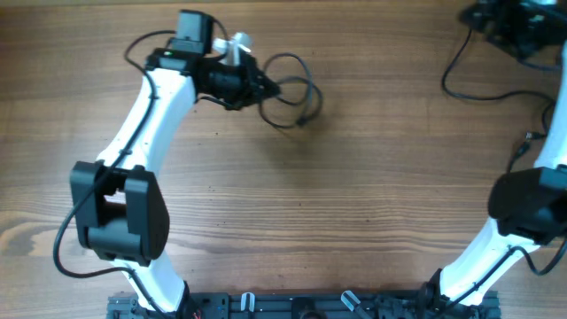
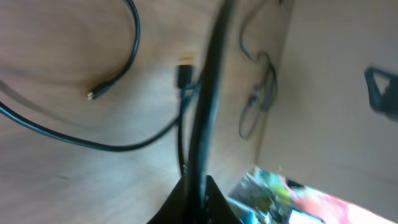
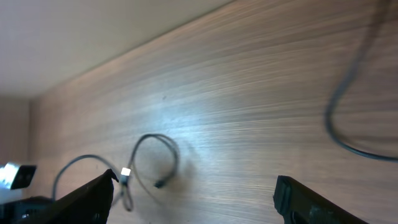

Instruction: Untangle cables

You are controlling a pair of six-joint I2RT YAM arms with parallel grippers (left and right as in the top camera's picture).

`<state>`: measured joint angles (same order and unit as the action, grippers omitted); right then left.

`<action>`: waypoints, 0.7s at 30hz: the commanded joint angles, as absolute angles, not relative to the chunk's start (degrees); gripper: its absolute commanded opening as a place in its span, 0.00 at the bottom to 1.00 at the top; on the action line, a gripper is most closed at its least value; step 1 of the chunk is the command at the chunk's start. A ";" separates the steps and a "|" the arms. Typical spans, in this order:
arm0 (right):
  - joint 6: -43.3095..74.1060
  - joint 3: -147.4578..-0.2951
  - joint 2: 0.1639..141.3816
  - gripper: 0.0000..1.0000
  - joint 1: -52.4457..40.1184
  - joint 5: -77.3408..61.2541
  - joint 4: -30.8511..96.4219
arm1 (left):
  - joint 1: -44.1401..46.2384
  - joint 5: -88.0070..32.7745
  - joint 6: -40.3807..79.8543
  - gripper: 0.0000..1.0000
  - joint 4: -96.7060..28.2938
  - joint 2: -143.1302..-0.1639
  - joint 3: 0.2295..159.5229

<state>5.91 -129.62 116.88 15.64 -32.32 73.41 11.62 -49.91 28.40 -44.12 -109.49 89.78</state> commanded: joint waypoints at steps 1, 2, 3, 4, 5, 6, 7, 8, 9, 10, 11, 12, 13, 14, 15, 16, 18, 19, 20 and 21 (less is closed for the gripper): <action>4.71 -130.06 115.72 0.85 11.03 -30.30 73.01 | 14.28 -54.46 39.55 1.00 -43.83 -108.53 90.02; 5.17 -130.06 115.72 0.85 9.58 -28.88 73.52 | 13.19 -54.11 39.46 1.00 -43.68 -108.53 90.02; 6.55 -130.04 115.77 0.85 7.53 -26.44 75.44 | 10.15 -53.56 39.51 1.00 -43.68 -108.53 90.02; 6.63 -130.04 115.83 0.85 6.39 -25.71 76.73 | 7.94 -51.29 39.53 1.00 -44.14 -108.53 90.02; 6.92 -129.84 115.94 0.85 5.43 -25.41 77.32 | 6.55 -48.73 39.51 1.00 -44.62 -108.53 90.02; 7.81 -129.21 115.96 0.85 4.10 -24.60 77.62 | 5.37 -45.54 39.51 1.00 -45.52 -108.53 90.02; 9.37 -127.66 115.98 0.85 2.02 -22.90 77.58 | 4.19 -40.05 39.51 1.00 -47.27 -108.53 90.02; 10.74 -125.78 116.05 0.85 -0.08 -21.43 77.58 | 3.09 -32.56 39.51 1.00 -50.19 -108.53 90.02; 10.70 -123.59 116.05 0.85 -2.04 -21.30 77.14 | 2.66 -26.09 39.51 1.00 -52.58 -108.53 90.00; 11.14 -121.71 116.05 0.85 -3.92 -20.84 76.93 | 2.61 -20.12 39.51 1.00 -54.30 -108.53 90.00; 12.25 -120.07 116.05 0.85 -5.28 -19.84 76.16 | 2.61 -16.71 39.53 1.00 -55.05 -108.53 90.00; 12.51 -118.26 116.05 0.85 -6.55 -19.05 74.96 | 2.61 -14.85 39.51 1.00 -55.20 -108.53 90.00; 11.90 -115.66 116.05 0.85 -8.45 -18.98 72.84 | 2.61 -13.67 39.51 1.00 -55.13 -108.53 90.00; 6.94 -112.05 116.05 0.83 -11.03 -18.81 69.21 | 2.61 -13.34 39.51 1.00 -54.92 -108.53 90.00; 3.40 -110.24 116.05 0.80 -12.40 -17.87 67.18 | 2.61 -13.30 39.48 1.00 -54.94 -108.53 90.00; 2.26 -108.71 116.05 0.80 -13.52 -15.86 65.45 | 2.61 -13.30 39.48 1.00 -54.89 -108.53 90.00; -0.51 -104.86 116.05 0.78 -15.64 -10.90 61.34 | 2.61 -13.15 39.48 1.00 -54.94 -108.53 90.00; -1.69 -103.02 116.05 0.77 -16.34 -9.91 59.57 | 2.61 -13.17 39.48 1.00 -54.92 -108.53 90.00; -1.96 -100.53 116.07 0.73 -16.93 -9.82 57.04 | 2.61 -13.17 39.48 1.00 -54.94 -108.53 90.00; -1.91 -98.91 116.27 0.72 -17.21 -9.82 55.00 | 2.61 -13.17 39.48 1.00 -54.94 -108.53 90.00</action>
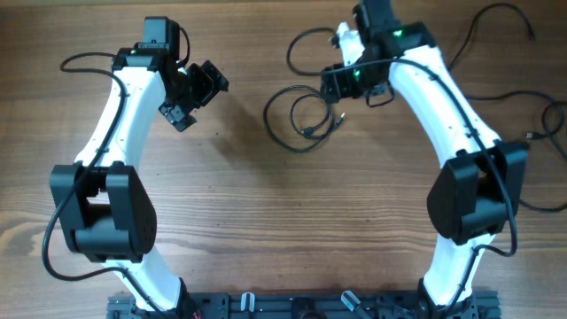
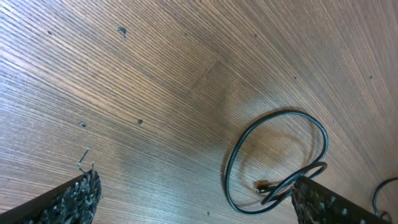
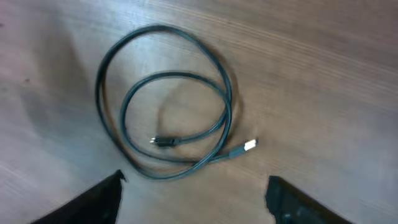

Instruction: Untangle cables

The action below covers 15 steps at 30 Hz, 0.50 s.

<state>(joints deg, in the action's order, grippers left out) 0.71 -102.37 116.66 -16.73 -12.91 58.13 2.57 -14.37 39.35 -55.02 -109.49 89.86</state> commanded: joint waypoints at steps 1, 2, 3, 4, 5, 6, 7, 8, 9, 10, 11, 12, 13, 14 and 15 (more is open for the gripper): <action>-1.93 -97.78 116.44 0.70 -17.41 -9.82 53.45 | 2.61 -13.17 39.48 1.00 -54.92 -108.53 90.00; -1.89 -96.71 116.90 0.69 -17.63 -9.82 51.68 | 2.61 -13.17 39.48 1.00 -54.94 -108.53 90.00; -1.56 -96.36 117.73 0.69 -17.74 -9.82 50.26 | 2.61 -13.17 39.48 1.00 -54.94 -108.53 90.00; -1.52 -96.36 118.58 0.69 -17.82 -9.80 49.36 | 2.61 -13.17 39.48 1.00 -54.94 -108.53 90.00; -1.56 -96.36 119.96 0.68 -17.96 -9.82 48.07 | 2.61 -13.17 39.48 1.00 -54.94 -108.53 90.00; -2.59 -96.36 121.34 0.68 -18.22 -9.89 47.16 | 2.61 -13.17 39.48 1.00 -54.94 -108.53 90.00; -4.51 -96.36 122.50 0.68 -18.85 -9.80 46.70 | 2.61 -13.17 39.48 1.00 -54.92 -108.53 90.00; -5.87 -96.36 123.44 0.67 -19.49 -9.69 46.04 | 2.61 -13.17 39.48 1.00 -54.94 -108.53 90.00; -5.80 -96.36 124.79 0.67 -20.34 -7.27 45.17 | 2.61 -13.17 39.48 1.00 -54.92 -108.53 90.00; -5.78 -96.36 125.64 0.64 -20.88 -5.15 44.84 | 2.61 -13.17 39.48 1.00 -54.94 -108.53 90.00; -3.88 -96.36 127.09 0.59 -21.54 -0.97 44.47 | 2.61 -13.17 39.48 1.00 -54.92 -108.53 90.00; -2.44 -96.36 127.76 0.55 -21.71 1.32 44.23 | 2.61 -13.17 39.48 1.00 -54.92 -108.53 90.00; -0.80 -96.33 128.46 0.50 -21.69 3.42 43.88 | 2.61 -13.17 39.48 1.00 -54.94 -108.53 90.00; 0.10 -96.33 129.03 0.49 -21.69 3.75 43.46 | 2.61 -13.17 39.48 1.00 -54.94 -108.53 90.00; 1.13 -96.33 129.60 0.49 -21.69 3.97 43.00 | 2.61 -13.17 39.48 1.00 -54.94 -108.53 90.00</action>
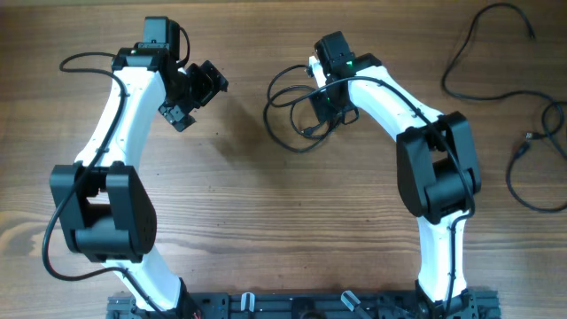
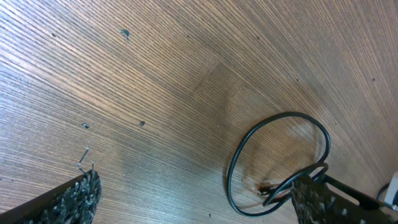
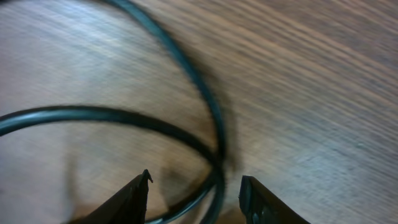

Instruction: Untangle cables

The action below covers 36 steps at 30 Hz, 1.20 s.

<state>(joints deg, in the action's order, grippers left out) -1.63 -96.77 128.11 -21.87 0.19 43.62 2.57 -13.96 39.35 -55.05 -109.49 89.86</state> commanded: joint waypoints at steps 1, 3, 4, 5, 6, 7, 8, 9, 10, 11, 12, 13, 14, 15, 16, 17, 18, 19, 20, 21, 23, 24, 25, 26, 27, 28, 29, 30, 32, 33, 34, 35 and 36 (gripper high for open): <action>1.87 -96.31 129.93 0.48 -21.69 3.88 42.85 | 2.61 -13.17 39.48 1.00 -54.94 -108.53 90.00; 3.75 -96.29 130.10 0.43 -21.69 3.88 42.94 | 2.61 -13.17 39.48 1.00 -54.94 -108.53 90.00; 4.84 -96.29 130.10 0.38 -21.69 3.95 43.07 | 2.61 -13.17 39.48 1.00 -54.94 -108.53 90.00; 7.42 -96.23 130.10 0.32 -21.69 3.92 43.27 | 2.61 -13.17 39.48 1.00 -54.94 -108.53 90.00; 8.88 -96.07 130.10 0.29 -21.69 3.90 43.29 | 2.61 -13.17 39.48 1.00 -54.94 -108.53 90.00; 10.96 -95.92 130.10 0.25 -21.71 3.90 43.33 | 2.61 -13.17 39.48 1.00 -54.94 -108.53 90.00; 12.19 -95.88 130.32 0.21 -21.71 3.95 43.35 | 2.61 -13.17 39.48 1.00 -54.94 -108.53 90.00; 12.21 -95.88 130.67 0.20 -21.69 3.92 43.35 | 2.61 -13.17 39.48 1.00 -54.94 -108.53 90.00; 12.40 -95.88 131.00 0.19 -21.69 3.92 43.51 | 2.61 -13.17 39.48 1.00 -54.94 -108.53 90.00; 12.71 -95.88 131.41 0.18 -21.69 3.92 43.53 | 2.61 -13.17 39.48 1.00 -54.92 -108.53 90.00; 13.34 -95.88 131.83 0.17 -21.69 4.12 43.53 | 2.61 -13.17 39.48 1.00 -54.94 -108.53 90.00; 13.58 -95.88 131.92 0.15 -21.69 4.12 43.44 | 2.61 -13.17 39.48 1.00 -54.92 -108.53 90.00; 13.54 -95.88 131.92 0.13 -21.71 4.14 43.27 | 2.61 -13.17 39.48 1.00 -54.94 -108.53 90.00; 13.56 -95.88 131.92 0.08 -21.71 4.34 43.29 | 2.61 -13.17 39.48 1.00 -54.94 -108.53 90.00; 13.61 -95.90 131.90 0.05 -21.69 4.51 44.16 | 2.61 -13.17 39.48 1.00 -54.94 -108.53 90.00; 13.52 -96.62 131.41 0.04 -21.67 3.86 46.15 | 2.61 -13.17 39.48 1.00 -54.94 -108.53 90.00; 13.56 -97.43 130.76 0.04 -21.50 3.88 47.48 | 2.61 -13.17 39.48 1.00 -54.94 -108.53 90.00; 13.54 -99.66 128.92 0.04 -20.78 2.72 50.09 | 2.61 -13.17 39.48 1.00 -54.94 -108.53 90.00; 13.54 -103.02 126.08 0.04 -19.33 0.23 53.63 | 2.61 -13.17 39.48 1.00 -54.92 -108.53 90.00; 13.54 -105.78 123.28 0.04 -17.67 -2.04 56.36 | 2.61 -13.17 39.48 1.00 -54.92 -108.53 90.00; 13.56 -112.18 116.07 0.04 -12.67 -5.67 61.30 | 2.61 -13.17 39.48 1.00 -54.94 -108.53 90.00; 13.74 -114.48 113.12 0.04 -10.24 -6.42 62.37 | 2.61 -13.17 39.48 1.00 -54.92 -108.53 90.00; 14.22 -116.33 109.08 0.04 -6.85 -6.66 62.61 | 2.61 -13.17 39.48 1.00 -54.94 -108.53 90.00; 15.64 -117.32 105.14 0.04 -2.87 -6.44 62.30 | 2.61 -13.17 39.48 1.00 -54.94 -108.53 90.00; 17.34 -117.45 100.77 0.04 2.79 -6.44 60.84 | 2.61 -13.17 39.48 1.00 -54.94 -108.53 90.00; 18.87 -117.45 98.63 0.04 6.76 -6.44 59.79 | 2.61 -13.17 39.48 1.00 -54.94 -108.53 90.00; 20.21 -117.43 96.88 0.04 11.60 -6.44 58.92 | 2.61 -13.17 39.48 1.00 -54.92 -108.53 90.00; 21.21 -117.43 96.09 0.04 16.84 -6.44 58.02 | 2.61 -13.17 39.48 1.00 -54.94 -108.53 90.00; 22.74 -117.25 97.54 0.04 25.26 -5.74 57.43 | 2.61 -13.17 39.48 1.00 -54.92 -108.53 90.00; 23.64 -117.25 98.96 0.04 27.73 -4.01 57.19 | 2.61 -13.17 39.48 1.00 -54.92 -108.53 90.00; 25.63 -117.25 101.03 0.04 29.98 -1.56 56.31 | 2.61 -13.17 39.48 1.00 -54.92 -108.53 90.00; 25.61 -116.97 103.85 0.04 31.66 -1.19 54.11 | 2.61 -13.17 39.48 1.00 -54.94 -108.53 90.00; 25.67 -116.53 106.67 0.04 32.36 -1.28 52.18 | 2.61 -13.17 39.48 1.00 -54.92 -108.53 90.00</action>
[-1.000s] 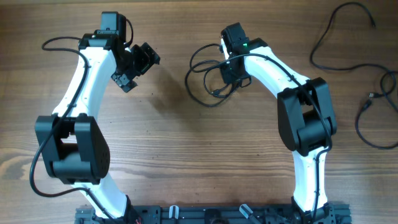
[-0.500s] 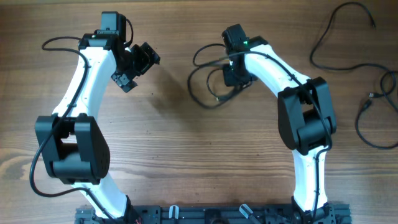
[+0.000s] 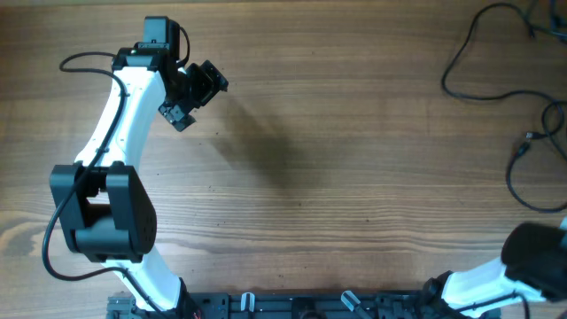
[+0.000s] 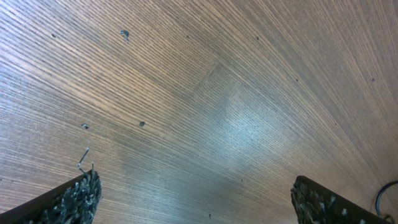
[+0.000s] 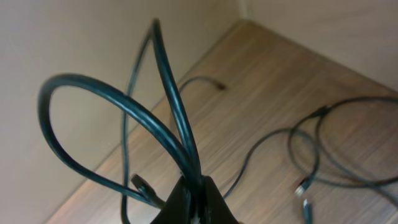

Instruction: Untangle cables

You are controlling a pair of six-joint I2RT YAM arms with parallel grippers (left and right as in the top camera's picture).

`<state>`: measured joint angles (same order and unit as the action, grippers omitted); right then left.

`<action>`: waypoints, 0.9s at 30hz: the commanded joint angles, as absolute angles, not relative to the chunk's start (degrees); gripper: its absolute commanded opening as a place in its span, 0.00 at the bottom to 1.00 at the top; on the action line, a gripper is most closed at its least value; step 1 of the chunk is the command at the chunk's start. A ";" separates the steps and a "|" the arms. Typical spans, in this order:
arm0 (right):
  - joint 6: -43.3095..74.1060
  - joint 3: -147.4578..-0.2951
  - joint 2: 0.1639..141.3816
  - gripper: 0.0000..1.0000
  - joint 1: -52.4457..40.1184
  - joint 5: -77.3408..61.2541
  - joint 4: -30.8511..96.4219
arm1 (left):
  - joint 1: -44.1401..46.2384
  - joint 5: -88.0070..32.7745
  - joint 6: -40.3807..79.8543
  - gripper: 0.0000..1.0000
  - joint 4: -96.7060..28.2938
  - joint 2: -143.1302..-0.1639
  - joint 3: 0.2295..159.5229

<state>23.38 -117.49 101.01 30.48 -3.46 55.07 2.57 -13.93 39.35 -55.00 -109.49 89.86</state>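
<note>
In the right wrist view my right gripper (image 5: 194,186) is shut on a black cable (image 5: 166,118). The cable's loops rise from the jaws, held up over the table's far corner. Two more black cables (image 5: 311,149) lie on the wood below it. Overhead, one loose cable (image 3: 461,66) and another (image 3: 530,168) lie at the right side, and the right gripper itself is out of that view. My left gripper (image 3: 197,91) stands open at the upper left. It hangs over bare wood with nothing between its fingers (image 4: 81,199).
The wooden table (image 3: 292,177) fills the overhead view. The right arm's base (image 3: 536,257) shows at the lower right corner. A wall and the table's edge (image 5: 205,56) lie just behind the held cable. A bit of cable (image 4: 387,198) peeks in at the left wrist view's corner.
The coiled cable is gone from the middle of the table. My right gripper, then open low over it, is now shut on it and holds it up at the far right. The left arm has not moved.
First my left gripper was shut on a cable beside the coil, with the right arm at the far right. Then the left gripper stood open to the left and the right gripper hung open over the coil, then low at it. Now the right gripper holds the coil aloft.
</note>
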 commanded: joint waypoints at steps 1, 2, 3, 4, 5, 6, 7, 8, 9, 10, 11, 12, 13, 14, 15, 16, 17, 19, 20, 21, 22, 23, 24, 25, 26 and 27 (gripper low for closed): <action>25.65 -116.49 109.54 0.04 32.38 -1.30 50.65 | 2.61 -13.17 39.48 1.00 -54.94 -108.53 90.00; 25.65 -116.49 112.64 0.04 32.29 -1.30 49.30 | 2.61 -13.17 39.48 1.00 -54.94 -108.53 90.00; 25.69 -116.49 116.84 0.04 32.10 -1.32 47.90 | 2.61 -13.17 39.48 1.00 -54.94 -108.53 90.00; 25.54 -116.49 122.02 0.05 31.92 -3.07 45.30 | 2.61 -13.17 39.48 1.00 -54.94 -108.53 90.00; 25.41 -116.49 124.55 0.20 31.88 -5.06 43.92 | 2.61 -13.17 39.48 1.00 -54.94 -108.53 90.00; 25.08 -116.49 127.31 0.68 31.88 -6.74 43.51 | 2.61 -13.17 39.48 1.00 -54.92 -108.53 90.00; 25.56 -116.49 128.14 0.96 31.92 -7.11 43.88 | 2.61 -13.17 39.48 1.00 -54.94 -108.53 90.00; 25.50 -116.60 127.94 1.00 32.01 -7.09 44.21 | 2.61 -13.17 39.48 1.00 -54.94 -108.53 90.00; 25.50 -116.68 127.02 1.00 32.12 -7.11 44.25 | 2.61 -13.17 39.48 1.00 -54.94 -108.53 90.00; 25.47 -116.71 125.45 1.00 32.16 -7.44 44.73 | 2.61 -13.17 39.48 1.00 -54.94 -108.53 90.00; 25.45 -116.75 123.35 1.00 32.16 -9.28 45.39 | 2.61 -13.17 39.48 1.00 -54.92 -108.53 90.00; 25.10 -116.79 121.38 1.00 32.10 -11.75 45.93 | 2.61 -13.17 39.48 1.00 -54.94 -108.53 90.00; 22.83 -116.79 118.48 1.00 31.77 -16.56 46.48 | 2.61 -13.17 39.48 1.00 -54.92 -108.53 90.00; 21.65 -116.79 115.11 1.00 31.16 -20.03 47.55 | 2.61 -13.17 39.48 1.00 -54.94 -108.53 90.00; 19.33 -116.79 111.24 0.99 29.93 -22.63 49.23 | 2.61 -13.17 39.48 1.00 -54.94 -108.53 90.00; 17.74 -116.79 107.55 1.00 28.29 -23.00 51.29 | 2.61 -13.17 39.48 1.00 -54.92 -108.53 90.00; 15.64 -116.79 103.72 1.00 25.87 -22.94 54.24 | 2.61 -13.17 39.48 1.00 -54.94 -108.53 90.00; 8.16 -116.79 95.57 1.00 16.93 -20.82 63.55 | 2.61 -13.17 39.48 1.00 -54.94 -108.53 90.00; 3.95 -116.79 91.96 1.00 11.51 -20.21 68.88 | 2.61 -13.17 39.48 1.00 -54.94 -108.53 90.00; 1.83 -116.79 89.30 0.99 6.87 -20.12 73.14 | 2.61 -13.17 39.48 1.00 -54.92 -108.53 90.00; 2.42 -116.77 84.60 1.00 -4.01 -19.14 79.57 | 2.61 -13.17 39.48 1.00 -54.94 -108.53 90.00; 3.64 -116.77 83.68 1.00 -7.07 -19.09 80.90 | 2.61 -13.17 39.48 1.00 -54.92 -108.53 90.00; 4.60 -116.77 82.91 1.00 -10.13 -19.07 82.06 | 2.61 -13.17 39.48 1.00 -54.94 -108.53 90.00; 4.67 -116.77 82.30 1.00 -13.91 -19.07 83.46 | 2.61 -13.17 39.48 1.00 -54.94 -108.53 90.00; 4.64 -116.77 82.26 1.00 -15.11 -19.07 84.07 | 2.61 -13.17 39.48 1.00 -54.94 -108.53 90.00; 4.78 -116.77 82.28 1.00 -15.49 -19.18 84.12 | 2.61 -13.17 39.48 1.00 -54.94 -108.53 90.00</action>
<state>5.23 -116.62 82.39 -14.39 -19.86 83.92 2.57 -13.54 39.35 -55.00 -109.49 89.84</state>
